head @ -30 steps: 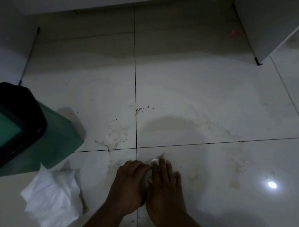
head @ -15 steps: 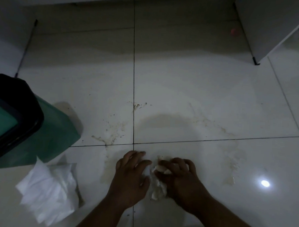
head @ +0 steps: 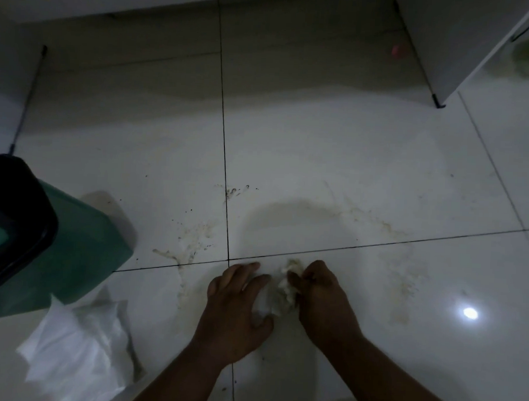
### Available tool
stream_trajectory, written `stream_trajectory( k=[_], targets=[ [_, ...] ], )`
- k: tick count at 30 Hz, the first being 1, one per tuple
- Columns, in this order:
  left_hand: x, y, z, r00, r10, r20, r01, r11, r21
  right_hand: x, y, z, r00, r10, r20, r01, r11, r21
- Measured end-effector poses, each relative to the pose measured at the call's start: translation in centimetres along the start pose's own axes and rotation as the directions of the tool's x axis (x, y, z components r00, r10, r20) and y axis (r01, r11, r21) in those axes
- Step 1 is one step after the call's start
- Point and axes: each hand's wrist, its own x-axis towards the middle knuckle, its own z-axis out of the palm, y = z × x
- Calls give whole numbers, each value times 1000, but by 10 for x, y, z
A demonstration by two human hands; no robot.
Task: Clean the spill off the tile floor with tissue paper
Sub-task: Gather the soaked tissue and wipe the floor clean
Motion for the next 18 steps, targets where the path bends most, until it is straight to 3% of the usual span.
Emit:
stream_trajectory(
  k=[3,6,9,15,18],
  targets=[
    [6,5,-1,1000,11,-11,-11,1000,-15,32,6,-17,986,125,-108,-120,992,47],
    [12,15,0,1000,18,-16,-18,1000,-6,61,-3,-32,971,132,-198,-139,990,-22],
    [16,24,3,1000,-2,-12,2,1000,6,72,-12,-29,967,175,-188,-174,985,21],
    [20,23,4,996,-69,-60,68,997,-25,35,-20,-8,992,-108,68,117,983,-145],
    [16,14,3,997,-44,-62,44,999,2,30,-16,-14,989,-147,28,150,973,-178]
  ],
)
